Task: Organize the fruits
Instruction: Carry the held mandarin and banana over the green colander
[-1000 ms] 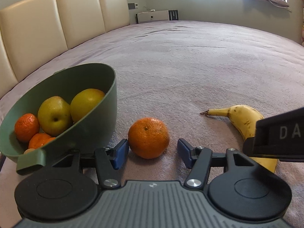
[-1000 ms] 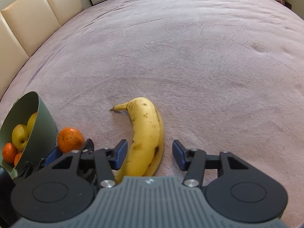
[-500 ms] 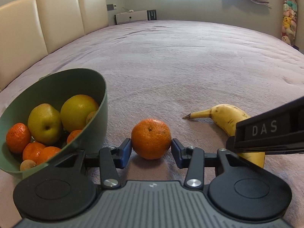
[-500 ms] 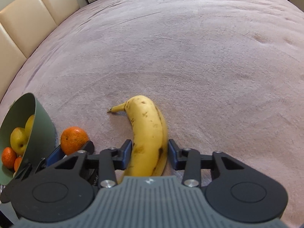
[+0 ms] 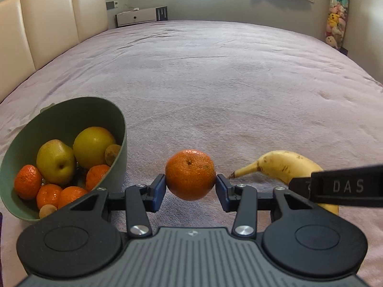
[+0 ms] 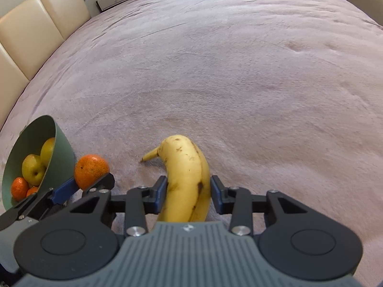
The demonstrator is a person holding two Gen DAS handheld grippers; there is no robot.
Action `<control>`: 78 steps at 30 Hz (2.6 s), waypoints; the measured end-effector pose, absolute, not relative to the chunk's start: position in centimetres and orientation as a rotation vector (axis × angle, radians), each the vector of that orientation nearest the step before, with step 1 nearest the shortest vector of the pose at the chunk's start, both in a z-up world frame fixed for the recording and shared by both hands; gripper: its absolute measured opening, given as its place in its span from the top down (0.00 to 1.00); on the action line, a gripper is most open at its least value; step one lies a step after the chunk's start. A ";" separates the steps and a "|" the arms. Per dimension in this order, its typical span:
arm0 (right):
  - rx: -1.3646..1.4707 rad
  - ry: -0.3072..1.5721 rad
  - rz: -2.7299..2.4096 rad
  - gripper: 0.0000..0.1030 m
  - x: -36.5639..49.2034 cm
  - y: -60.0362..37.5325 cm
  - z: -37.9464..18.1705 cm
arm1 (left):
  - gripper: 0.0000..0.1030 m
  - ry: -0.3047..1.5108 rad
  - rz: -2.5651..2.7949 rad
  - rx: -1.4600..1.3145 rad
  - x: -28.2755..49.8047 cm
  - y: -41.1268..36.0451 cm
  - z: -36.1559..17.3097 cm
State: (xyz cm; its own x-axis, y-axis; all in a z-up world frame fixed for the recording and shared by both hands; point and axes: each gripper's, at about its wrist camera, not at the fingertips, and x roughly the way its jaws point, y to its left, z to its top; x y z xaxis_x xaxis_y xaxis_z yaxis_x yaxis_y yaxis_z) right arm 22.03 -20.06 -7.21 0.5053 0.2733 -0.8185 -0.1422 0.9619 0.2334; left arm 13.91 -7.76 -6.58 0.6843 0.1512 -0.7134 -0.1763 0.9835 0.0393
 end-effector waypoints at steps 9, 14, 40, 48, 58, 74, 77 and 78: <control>0.111 1.075 0.224 0.65 18.2 -21.2 -6.5 | 0.51 0.863 0.089 -0.015 11.7 -7.2 -5.1; 0.116 1.146 0.197 0.65 16.4 -21.8 -8.1 | 0.51 0.970 -0.008 0.045 10.3 -7.2 -6.9; -0.077 1.103 0.190 0.64 15.8 -19.8 -10.5 | 0.49 0.917 -0.102 0.092 8.9 -6.7 -9.9; -0.089 1.071 0.191 0.65 15.0 -19.3 -8.8 | 0.49 0.864 -0.108 0.061 8.7 -6.1 -6.6; -0.094 0.953 0.247 0.65 14.7 -17.4 -3.5 | 0.49 0.815 -0.107 0.033 9.5 -4.2 -0.5; -0.223 0.839 0.495 0.65 16.8 -7.3 2.4 | 0.49 0.808 0.051 -0.002 11.0 3.3 3.7; -0.255 0.829 0.539 0.65 17.5 -5.0 2.8 | 0.49 0.820 0.099 -0.042 11.5 5.2 3.8; -0.259 0.829 0.553 0.65 17.9 -4.3 2.8 | 0.49 0.822 0.113 -0.062 11.6 6.0 3.8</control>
